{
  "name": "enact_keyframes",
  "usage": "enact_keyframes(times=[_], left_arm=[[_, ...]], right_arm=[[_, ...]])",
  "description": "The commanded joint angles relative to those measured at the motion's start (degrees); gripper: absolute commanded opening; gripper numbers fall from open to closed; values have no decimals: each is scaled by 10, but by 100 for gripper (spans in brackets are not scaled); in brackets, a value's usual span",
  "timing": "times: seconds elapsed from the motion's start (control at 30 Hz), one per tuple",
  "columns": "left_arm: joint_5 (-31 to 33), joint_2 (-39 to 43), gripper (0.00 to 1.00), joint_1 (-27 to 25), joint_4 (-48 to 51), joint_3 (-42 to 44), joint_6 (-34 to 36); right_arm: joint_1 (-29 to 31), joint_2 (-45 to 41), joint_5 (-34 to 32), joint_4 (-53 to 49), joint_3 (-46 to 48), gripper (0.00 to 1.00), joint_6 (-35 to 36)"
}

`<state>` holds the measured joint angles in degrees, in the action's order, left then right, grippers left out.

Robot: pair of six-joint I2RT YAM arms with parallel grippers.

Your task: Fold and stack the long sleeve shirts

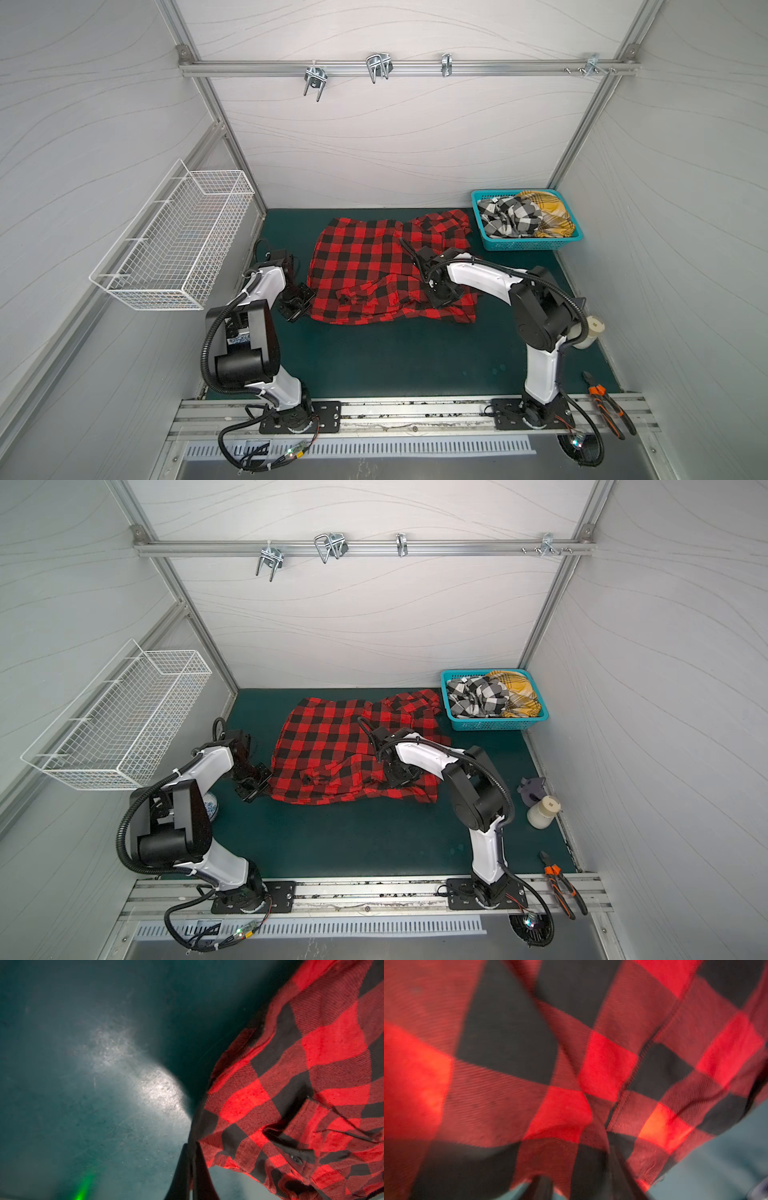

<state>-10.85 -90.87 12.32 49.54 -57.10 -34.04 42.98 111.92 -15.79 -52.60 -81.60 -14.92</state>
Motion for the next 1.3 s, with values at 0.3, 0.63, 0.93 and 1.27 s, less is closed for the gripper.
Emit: enact_keyframes(times=[0.3,0.63,0.93,1.27], left_arm=[[22,97,0,2,55,-78,-81],[1,198,0,-12,59,66,-92],[23,79,0,-27,37,-61,-88],[46,-138,0,-36,-9,-161,-73]], right_arm=[[9,-250,-41,-56,57,0,-50],[39,-359,35,-41,179,0,-88],[-65,-290,88,-14,69,0,-38],[-187,-92,222,71,5,0,-49]])
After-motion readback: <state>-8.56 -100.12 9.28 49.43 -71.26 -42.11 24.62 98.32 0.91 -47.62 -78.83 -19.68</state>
